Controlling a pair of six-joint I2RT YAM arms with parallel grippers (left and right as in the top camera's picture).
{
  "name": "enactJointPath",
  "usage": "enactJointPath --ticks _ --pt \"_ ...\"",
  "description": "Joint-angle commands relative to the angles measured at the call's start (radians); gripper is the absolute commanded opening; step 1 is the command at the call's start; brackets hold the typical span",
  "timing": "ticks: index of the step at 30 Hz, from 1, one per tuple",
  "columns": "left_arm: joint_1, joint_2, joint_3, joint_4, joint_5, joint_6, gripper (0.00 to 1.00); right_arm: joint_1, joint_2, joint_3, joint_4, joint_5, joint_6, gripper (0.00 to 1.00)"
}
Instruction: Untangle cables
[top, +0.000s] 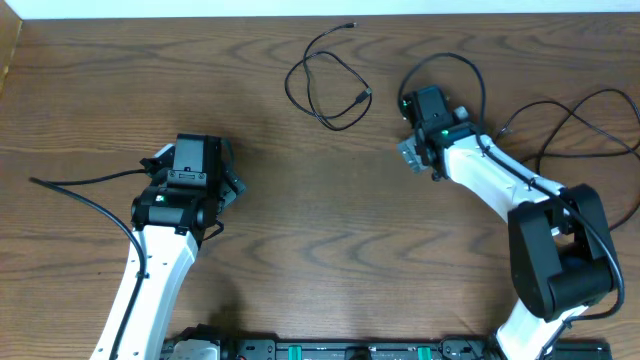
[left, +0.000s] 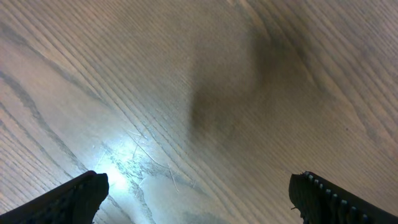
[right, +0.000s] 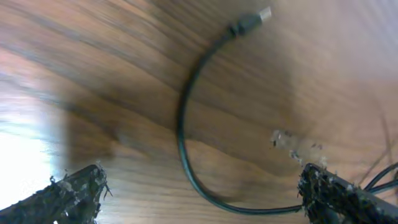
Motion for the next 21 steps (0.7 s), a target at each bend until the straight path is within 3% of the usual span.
enactJointPath --ticks 1,11,21 --pt "0.004 0.004 0.019 -0.002 -0.024 0.006 0.98 -0.047 0.030 -0.041 0.035 0.021 0.071 0.93" --pt "0.004 0.004 0.019 -0.002 -0.024 0.006 0.98 -0.149 0.161 -0.098 0.037 0.022 0.085 0.93" --pt "0.004 0.004 0.019 -0.002 -0.024 0.006 0.98 -0.284 0.238 -0.098 -0.077 0.100 0.243 0.98"
